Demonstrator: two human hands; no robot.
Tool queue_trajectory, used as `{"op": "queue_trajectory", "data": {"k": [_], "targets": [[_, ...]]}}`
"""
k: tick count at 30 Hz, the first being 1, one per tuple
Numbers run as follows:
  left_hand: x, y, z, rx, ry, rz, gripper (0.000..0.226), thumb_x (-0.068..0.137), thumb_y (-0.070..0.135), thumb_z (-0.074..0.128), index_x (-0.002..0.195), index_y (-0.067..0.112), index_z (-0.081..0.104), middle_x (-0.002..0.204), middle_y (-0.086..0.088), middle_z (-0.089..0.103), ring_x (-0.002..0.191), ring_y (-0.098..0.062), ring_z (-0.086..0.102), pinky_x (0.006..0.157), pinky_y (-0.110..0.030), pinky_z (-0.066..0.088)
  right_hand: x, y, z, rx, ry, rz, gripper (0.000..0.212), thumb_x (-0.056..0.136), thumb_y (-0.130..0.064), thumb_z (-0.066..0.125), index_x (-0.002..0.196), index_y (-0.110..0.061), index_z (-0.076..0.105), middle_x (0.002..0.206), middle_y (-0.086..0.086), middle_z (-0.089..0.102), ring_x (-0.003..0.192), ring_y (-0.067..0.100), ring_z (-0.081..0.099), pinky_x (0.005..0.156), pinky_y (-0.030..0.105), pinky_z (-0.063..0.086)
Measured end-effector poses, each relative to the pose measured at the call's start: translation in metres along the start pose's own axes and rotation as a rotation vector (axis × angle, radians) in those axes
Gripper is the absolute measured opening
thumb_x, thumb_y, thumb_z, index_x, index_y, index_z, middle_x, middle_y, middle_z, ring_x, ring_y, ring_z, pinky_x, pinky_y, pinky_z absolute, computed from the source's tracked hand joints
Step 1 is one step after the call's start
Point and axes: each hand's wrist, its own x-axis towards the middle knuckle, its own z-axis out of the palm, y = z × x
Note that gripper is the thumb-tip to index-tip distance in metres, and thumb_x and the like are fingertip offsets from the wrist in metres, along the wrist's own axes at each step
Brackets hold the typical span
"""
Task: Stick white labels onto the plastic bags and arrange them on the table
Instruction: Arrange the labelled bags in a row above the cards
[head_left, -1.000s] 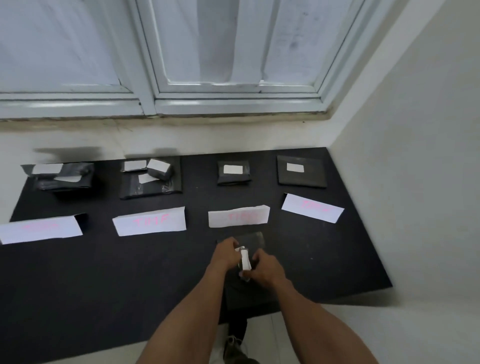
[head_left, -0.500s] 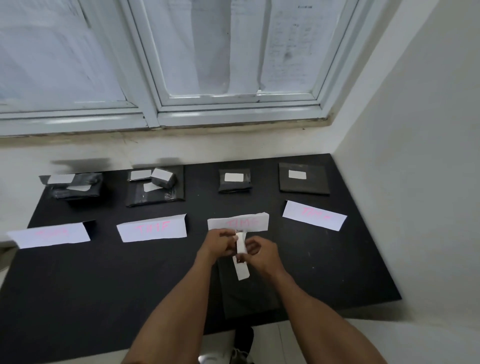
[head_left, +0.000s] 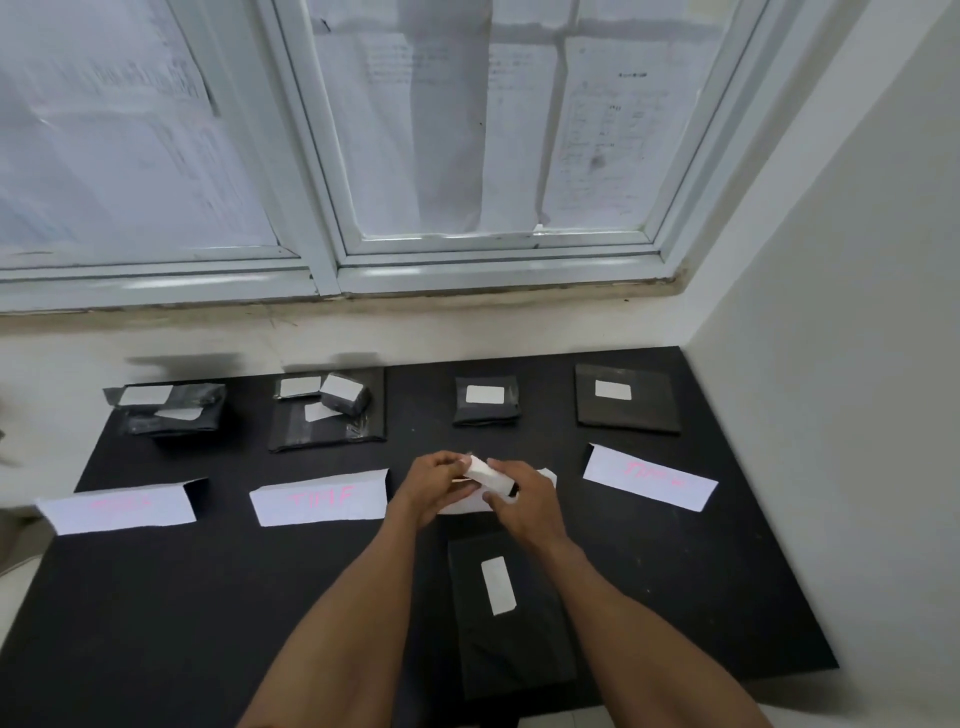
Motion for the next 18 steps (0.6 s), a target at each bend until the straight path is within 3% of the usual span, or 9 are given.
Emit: {"op": "queue_trajectory", "data": {"k": [4, 9, 14, 18], "targets": [[0.025, 0.017, -0.011, 0.006, 0.014, -0.011, 0.014, 0.096, 0.004, 0.054, 0.107, 0.002, 0.062, 0.122, -0.023, 0.060, 0.113, -0.035, 0.061, 0.080, -0.033, 0.057, 0.029, 0.000, 0.005, 0.014, 0.050, 0.017, 0.039, 0.079, -0.015, 0.074, 0.118, -0.015, 0.066, 0.112, -0.004, 0.064, 0.099, 0.007, 0.060, 0.078, 0.011, 0.050], [0.053, 0.039, -0.023, -0.011, -0.002, -0.042, 0.010, 0.094, 0.001, 0.055, 0.099, 0.001, 0.063, 0.118, -0.025, 0.061, 0.111, -0.036, 0.062, 0.082, -0.032, 0.057, 0.069, 0.003, 0.009, -0.004, 0.082, 0.025, 0.034, 0.078, -0.013, 0.076, 0.111, -0.012, 0.070, 0.105, 0.000, 0.068, 0.089, 0.008, 0.064, 0.082, 0.023, 0.056], [0.084, 0.052, -0.025, 0.068, 0.038, -0.021, 0.008, 0.092, 0.002, 0.057, 0.095, 0.006, 0.064, 0.119, -0.021, 0.060, 0.113, -0.034, 0.060, 0.077, -0.029, 0.058, 0.101, 0.008, 0.012, 0.037, 0.118, 0.074, 0.039, 0.082, -0.010, 0.072, 0.119, -0.011, 0.063, 0.108, -0.001, 0.067, 0.094, 0.007, 0.065, 0.084, 0.014, 0.053], [0.121, 0.061, -0.018, 0.086, 0.141, 0.017, 0.010, 0.090, 0.002, 0.062, 0.099, 0.000, 0.065, 0.108, -0.014, 0.062, 0.106, -0.028, 0.062, 0.087, -0.034, 0.056, 0.138, 0.011, 0.009, 0.001, 0.159, 0.124, 0.021, 0.086, -0.009, 0.067, 0.106, -0.014, 0.062, 0.106, 0.002, 0.068, 0.095, 0.008, 0.063, 0.086, 0.025, 0.056]]}}
